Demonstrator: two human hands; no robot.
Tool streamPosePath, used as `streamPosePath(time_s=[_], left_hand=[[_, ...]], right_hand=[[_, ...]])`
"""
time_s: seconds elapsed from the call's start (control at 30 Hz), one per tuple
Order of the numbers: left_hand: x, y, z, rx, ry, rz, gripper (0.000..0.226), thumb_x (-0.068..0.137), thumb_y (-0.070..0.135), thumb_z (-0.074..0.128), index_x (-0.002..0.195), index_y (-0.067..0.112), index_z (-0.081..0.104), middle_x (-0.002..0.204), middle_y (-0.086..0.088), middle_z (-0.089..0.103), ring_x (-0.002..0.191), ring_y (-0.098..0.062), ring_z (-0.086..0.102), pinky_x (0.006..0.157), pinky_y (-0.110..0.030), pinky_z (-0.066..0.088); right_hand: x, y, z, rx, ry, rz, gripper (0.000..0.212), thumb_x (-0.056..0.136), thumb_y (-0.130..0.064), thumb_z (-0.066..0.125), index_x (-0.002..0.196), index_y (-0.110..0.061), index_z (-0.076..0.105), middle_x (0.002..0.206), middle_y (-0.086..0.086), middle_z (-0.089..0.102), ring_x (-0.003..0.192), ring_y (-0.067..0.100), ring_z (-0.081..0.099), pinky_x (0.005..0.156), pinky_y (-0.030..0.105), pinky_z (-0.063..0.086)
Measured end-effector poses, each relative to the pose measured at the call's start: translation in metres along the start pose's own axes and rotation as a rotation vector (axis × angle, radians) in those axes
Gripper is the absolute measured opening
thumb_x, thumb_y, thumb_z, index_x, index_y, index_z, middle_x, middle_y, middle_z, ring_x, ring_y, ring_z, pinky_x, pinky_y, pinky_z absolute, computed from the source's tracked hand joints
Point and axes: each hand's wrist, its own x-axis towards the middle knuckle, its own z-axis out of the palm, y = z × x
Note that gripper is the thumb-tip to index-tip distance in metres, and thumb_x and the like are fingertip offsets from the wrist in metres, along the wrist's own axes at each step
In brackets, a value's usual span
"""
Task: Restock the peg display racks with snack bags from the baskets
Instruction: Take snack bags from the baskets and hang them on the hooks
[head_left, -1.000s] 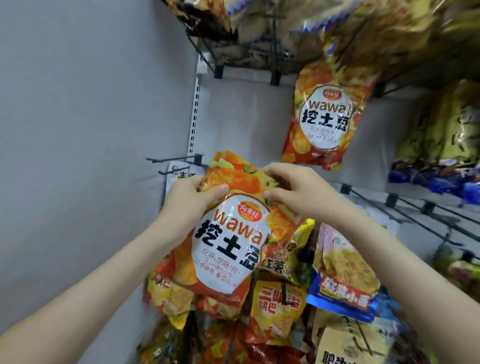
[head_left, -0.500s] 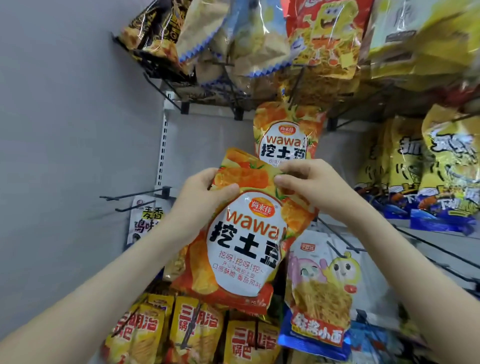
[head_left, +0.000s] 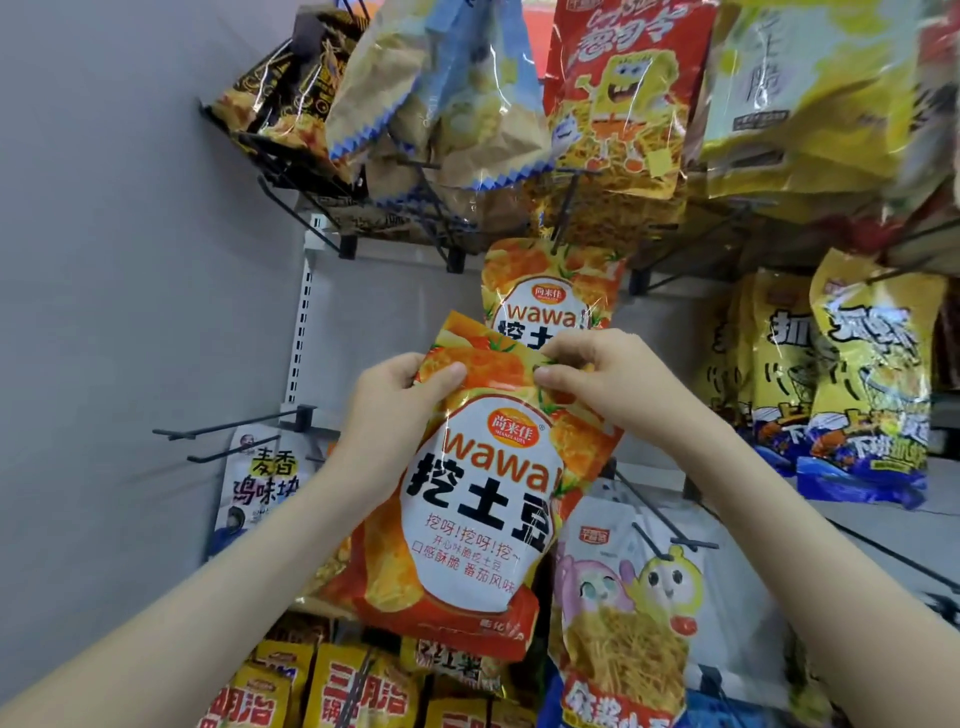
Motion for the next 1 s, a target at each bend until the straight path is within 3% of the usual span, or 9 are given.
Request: streamPosePath(time_s=[0.07,0.17,0.37,0.43,0.53,0.63,0.7,0.83,1.0], left_hand=[[0.011,0.009,0.008,-0.007,0.027,0.029,0.024,0.091,0.028,0.064,0.092,0.005,0.068,0.083,-0.007,0.074,0.077,-0.024,0.072,0.081,-0.051,0.057],[0.03,0.024,0.022,-0.002,0.05,0.101,0.021,0.089,0.027,0.066,0.084,0.008,0.069,0.08,-0.006,0.074,0.078,-0.025,0.072,0.08,-0.052,0.056],[0.073,0.055,0.047,0.031,0.123,0.247,0.027,0.087,0.028,0.068,0.084,0.002,0.069,0.079,-0.009,0.073,0.076,-0.024,0.069,0.077,-0.045,0.058],[0.084,0.06,0.053,0.092,0.17,0.305,0.033,0.087,0.03,0.067,0.082,-0.002,0.065,0.075,-0.014,0.067,0.068,-0.017,0.06,0.066,-0.032,0.05],[0.102,0.061,0.057,0.141,0.212,0.329,0.038,0.086,0.033,0.066,0.079,-0.003,0.06,0.07,-0.014,0.062,0.064,-0.019,0.053,0.061,-0.033,0.04],[0.119,0.057,0.057,0.184,0.226,0.299,0.037,0.087,0.036,0.062,0.085,-0.001,0.064,0.082,-0.014,0.069,0.079,-0.028,0.064,0.069,-0.042,0.051],[0.126,0.054,0.056,0.2,0.231,0.284,0.034,0.089,0.035,0.06,0.088,0.002,0.066,0.085,-0.012,0.07,0.084,-0.027,0.064,0.067,-0.038,0.05],[0.134,0.052,0.054,0.2,0.257,0.289,0.032,0.091,0.034,0.059,0.09,0.003,0.066,0.086,-0.011,0.07,0.084,-0.027,0.065,0.061,-0.031,0.045],[0.142,0.053,0.054,0.2,0.271,0.35,0.033,0.091,0.034,0.059,0.089,0.001,0.065,0.083,-0.013,0.07,0.074,-0.027,0.063,0.061,-0.035,0.046]], right_hand=[[0.01,0.005,-0.007,-0.291,0.114,-0.028,0.013,0.097,-0.037,0.05,0.099,-0.034,0.063,0.082,-0.02,0.049,0.11,0.009,0.046,0.106,0.036,0.007],[0.021,0.009,-0.021,-0.462,0.26,-0.01,0.021,0.099,-0.037,0.045,0.108,-0.033,0.064,0.092,-0.015,0.047,0.117,0.012,0.038,0.104,0.036,-0.004],[0.055,0.019,-0.035,0.064,0.487,0.186,0.014,0.096,-0.04,0.049,0.087,-0.039,0.06,0.102,-0.011,0.061,0.117,0.012,0.039,0.106,0.043,0.011],[0.065,0.022,-0.037,0.216,0.524,0.224,0.012,0.094,-0.041,0.052,0.087,-0.038,0.061,0.098,-0.011,0.06,0.108,0.01,0.031,0.108,0.046,0.017],[0.081,0.026,-0.038,0.368,0.52,0.226,0.011,0.093,-0.04,0.055,0.085,-0.037,0.061,0.093,-0.012,0.058,0.105,0.011,0.026,0.109,0.047,0.019],[0.097,0.028,-0.032,0.386,0.53,0.21,0.014,0.091,-0.043,0.056,0.08,-0.038,0.062,0.101,-0.007,0.06,0.123,0.02,0.03,0.107,0.046,0.018],[0.105,0.027,-0.028,0.407,0.54,0.2,0.014,0.091,-0.042,0.057,0.079,-0.037,0.061,0.092,-0.015,0.055,0.127,0.022,0.027,0.107,0.047,0.018],[0.114,0.026,-0.023,0.446,0.562,0.16,0.017,0.091,-0.039,0.058,0.075,-0.038,0.058,0.087,-0.02,0.051,0.115,0.015,0.029,0.108,0.049,0.018],[0.126,0.034,-0.022,0.476,0.604,0.117,0.014,0.091,-0.039,0.058,0.076,-0.037,0.058,0.084,-0.022,0.045,0.11,0.01,0.024,0.109,0.048,0.019]])
